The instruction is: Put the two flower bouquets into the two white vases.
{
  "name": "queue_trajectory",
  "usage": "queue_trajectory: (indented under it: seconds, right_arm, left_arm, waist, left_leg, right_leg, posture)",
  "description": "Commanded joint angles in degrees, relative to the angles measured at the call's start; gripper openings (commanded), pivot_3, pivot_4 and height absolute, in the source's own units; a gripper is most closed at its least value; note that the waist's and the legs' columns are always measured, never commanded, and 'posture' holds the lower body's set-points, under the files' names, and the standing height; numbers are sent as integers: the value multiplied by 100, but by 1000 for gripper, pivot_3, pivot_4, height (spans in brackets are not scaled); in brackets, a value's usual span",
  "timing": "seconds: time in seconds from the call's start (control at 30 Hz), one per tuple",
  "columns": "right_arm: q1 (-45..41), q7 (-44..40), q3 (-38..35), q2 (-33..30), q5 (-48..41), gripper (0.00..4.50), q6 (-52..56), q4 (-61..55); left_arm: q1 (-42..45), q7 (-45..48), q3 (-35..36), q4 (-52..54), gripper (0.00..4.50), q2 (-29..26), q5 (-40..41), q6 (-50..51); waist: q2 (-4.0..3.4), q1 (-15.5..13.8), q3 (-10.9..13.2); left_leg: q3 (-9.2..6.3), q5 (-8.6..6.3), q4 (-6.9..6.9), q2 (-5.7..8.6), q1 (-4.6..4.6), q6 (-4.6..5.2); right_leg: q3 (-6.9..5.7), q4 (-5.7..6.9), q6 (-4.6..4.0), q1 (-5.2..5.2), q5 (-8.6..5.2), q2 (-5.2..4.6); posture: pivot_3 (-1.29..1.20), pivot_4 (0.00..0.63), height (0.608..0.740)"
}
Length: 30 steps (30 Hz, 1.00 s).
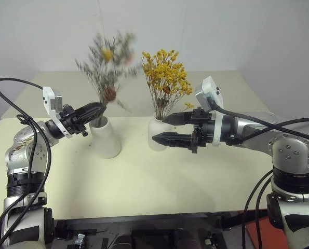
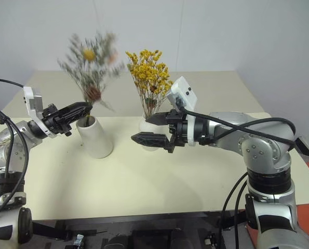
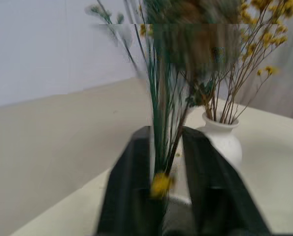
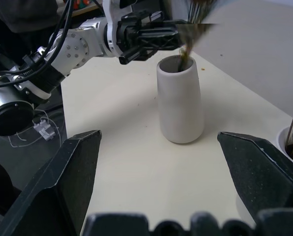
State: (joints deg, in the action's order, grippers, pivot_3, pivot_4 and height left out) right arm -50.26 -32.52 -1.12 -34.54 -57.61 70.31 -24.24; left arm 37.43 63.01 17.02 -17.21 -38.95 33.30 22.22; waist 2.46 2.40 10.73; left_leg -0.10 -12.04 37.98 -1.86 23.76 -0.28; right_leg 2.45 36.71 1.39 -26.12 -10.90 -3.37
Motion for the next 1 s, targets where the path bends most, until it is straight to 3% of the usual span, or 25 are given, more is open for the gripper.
queue_trajectory:
  seconds: [0.03, 0.3, 0.73, 1.0]
  right_arm:
    - [-19, -33, -199, -57, -106, 4500, -98, -156]
    - [-22, -52, -170, -26, -90, 4500, -128, -124]
    - [1, -195, -108, -38, -18, 4500, -209, -111]
    - [-41, -334, -2, -25, 73, 4500, -275, -26]
  left_arm:
    - [-28, -75, 91, 347, 2238, -115, 61, 18]
    - [-232, -172, 233, 664, 4488, -216, 217, 171]
    - [-1947, -770, 1087, 2355, 4488, -306, 774, 513]
    - [-1749, -1449, 676, 2677, 4488, -23, 771, 625]
  waist:
    - [0, -1, 0]
    - [0, 6, 0]
    - [0, 5, 0]
    - [2, -34, -1]
  left_leg:
    - [0, 0, 0, 0, 0, 0]
    - [0, 0, 0, 0, 0, 0]
    - [2, 0, -2, -5, -3, 0]
    - [2, 0, -2, -3, -3, 0]
  right_leg:
    - [0, 0, 0, 0, 0, 0]
    - [0, 0, 0, 0, 0, 1]
    - [1, -3, 1, 1, -1, 1]
    - [0, -6, 1, 3, -1, 0]
  posture:
    - [0, 150, 740]
    - [0, 150, 740]
    - [0, 150, 740]
    - [0, 150, 740]
